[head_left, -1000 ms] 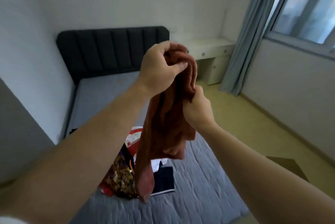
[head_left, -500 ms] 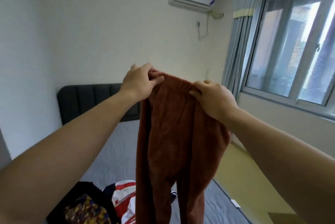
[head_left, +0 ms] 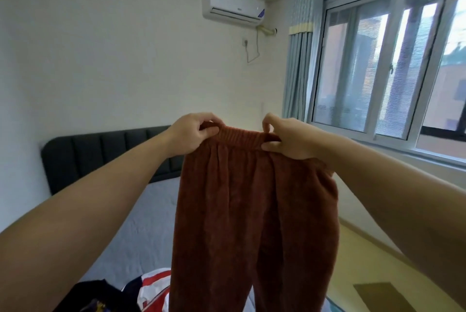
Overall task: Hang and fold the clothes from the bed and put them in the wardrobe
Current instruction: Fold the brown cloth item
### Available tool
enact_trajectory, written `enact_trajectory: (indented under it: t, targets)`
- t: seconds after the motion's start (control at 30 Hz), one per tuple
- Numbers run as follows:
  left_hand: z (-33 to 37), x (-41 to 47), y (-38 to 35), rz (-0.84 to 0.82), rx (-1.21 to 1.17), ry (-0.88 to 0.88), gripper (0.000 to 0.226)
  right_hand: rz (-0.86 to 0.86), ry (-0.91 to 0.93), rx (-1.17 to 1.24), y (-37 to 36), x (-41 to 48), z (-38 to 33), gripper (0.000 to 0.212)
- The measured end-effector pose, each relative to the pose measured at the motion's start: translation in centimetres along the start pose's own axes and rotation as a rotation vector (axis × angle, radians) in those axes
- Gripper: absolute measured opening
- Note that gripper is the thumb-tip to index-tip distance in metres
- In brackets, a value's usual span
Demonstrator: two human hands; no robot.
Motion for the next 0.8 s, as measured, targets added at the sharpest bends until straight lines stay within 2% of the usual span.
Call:
enact_trajectory:
  t: [0.13, 0.17, 0.23, 0.33, 0.47, 0.63, 0.73, 0.8]
  targets:
    - [0.6, 0.7, -0.7, -0.055, -0.078, 0.068, 0.004, 0.002, -0.012, -0.028, 0.6, -1.0, 0.6, 0.032]
    - [0.8, 0.7, -0.8, -0.098, -0.061, 0.066, 0.008, 0.003, -0.012, -0.04, 0.7, -1.2, 0.7, 0.031]
    - [1.2, 0.9, -1.4, -0.169, 0.034, 0.055, 0.029, -0.007, -0.023, -0.049, 1.0, -1.6, 1.1, 0.033]
    - [1.6, 1.7, -2.0, -0.103, 0.073, 0.039, 0.027, -0.091, -0.045, -0.039, 1.2, -2.3, 1.9, 0.035]
    - [1.7, 3.1, -2.1, -0.015, -0.035, 0.053, 0.023, -0.153, -0.079, 0.043, 1.5, -2.9, 2.9, 0.026]
    - [1.9, 4.4, -3.8, 0.015, 0.006, 0.086, 0.025, -0.153, -0.213, 0.096, 2.3, -2.5, 2.7, 0.039]
    - [2.7, 4.8, -4.9, 0.015, -0.053, 0.105, 0.027, -0.112, -0.294, 0.125, 2.8, -2.0, 2.4, 0.027]
    - [4.1, 4.6, -5.9, 0.021, -0.037, 0.054, 0.023, -0.032, -0.399, 0.296, 2.9, -1.6, 2.5, 0.018]
Point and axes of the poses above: each hand's wrist, its own x-axis towards the middle knuckle, its own y-axis out of the back of the hand, z = x × y, the point moved 2 cm from there along x, towards the middle knuckle, and after that the axes turned 2 degrees about y, right-handed, at the moved point
